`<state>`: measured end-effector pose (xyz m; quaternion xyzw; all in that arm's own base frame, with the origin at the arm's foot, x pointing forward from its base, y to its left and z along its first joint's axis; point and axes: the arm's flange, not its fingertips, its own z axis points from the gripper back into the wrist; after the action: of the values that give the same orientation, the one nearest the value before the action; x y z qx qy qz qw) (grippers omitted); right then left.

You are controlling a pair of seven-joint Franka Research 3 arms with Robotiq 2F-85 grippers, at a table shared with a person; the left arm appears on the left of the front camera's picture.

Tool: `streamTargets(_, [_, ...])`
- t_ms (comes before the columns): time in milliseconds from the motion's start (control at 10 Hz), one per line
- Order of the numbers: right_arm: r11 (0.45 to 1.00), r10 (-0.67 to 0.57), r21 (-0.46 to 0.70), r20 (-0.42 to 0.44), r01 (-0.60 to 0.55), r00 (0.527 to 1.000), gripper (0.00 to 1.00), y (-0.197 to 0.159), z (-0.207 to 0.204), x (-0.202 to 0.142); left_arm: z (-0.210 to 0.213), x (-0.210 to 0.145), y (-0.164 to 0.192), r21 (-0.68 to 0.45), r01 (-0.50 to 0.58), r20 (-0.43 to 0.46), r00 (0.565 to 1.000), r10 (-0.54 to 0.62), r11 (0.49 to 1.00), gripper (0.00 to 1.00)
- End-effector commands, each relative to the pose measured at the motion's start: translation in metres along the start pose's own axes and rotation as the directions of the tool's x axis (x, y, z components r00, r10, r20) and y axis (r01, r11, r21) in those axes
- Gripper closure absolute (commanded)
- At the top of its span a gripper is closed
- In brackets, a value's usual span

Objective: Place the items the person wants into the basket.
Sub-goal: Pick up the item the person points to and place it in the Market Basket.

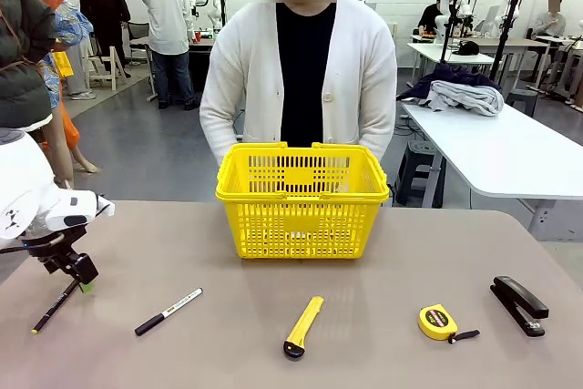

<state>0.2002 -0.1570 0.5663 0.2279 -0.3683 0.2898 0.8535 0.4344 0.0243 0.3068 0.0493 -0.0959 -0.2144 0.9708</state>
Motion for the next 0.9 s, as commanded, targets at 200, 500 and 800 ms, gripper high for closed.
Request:
streamTargets(200, [1.000, 0.010, 0.009, 0.019, -0.010, 1.000, 0.00, -0.002, -0.002, 0.003, -0.011, -0.025, -0.009, -0.036, -0.015, -0.005, 1.000, 0.015, 0.999, 0.00])
streamTargets(500, [1.000, 0.010, 0.009, 0.019, -0.010, 1.000, 0.00, -0.002, -0.002, 0.003, 0.001, -0.027, -0.003, -0.045, -0.056, -0.012, 0.998, 0.056, 0.997, 0.00])
streamTargets(800, [1.000, 0.010, 0.009, 0.019, -0.010, 1.000, 0.00, -0.002, -0.002, 0.003, 0.002, -0.027, 0.000, -0.066, -0.107, -0.044, 0.994, 0.104, 0.992, 0.00])
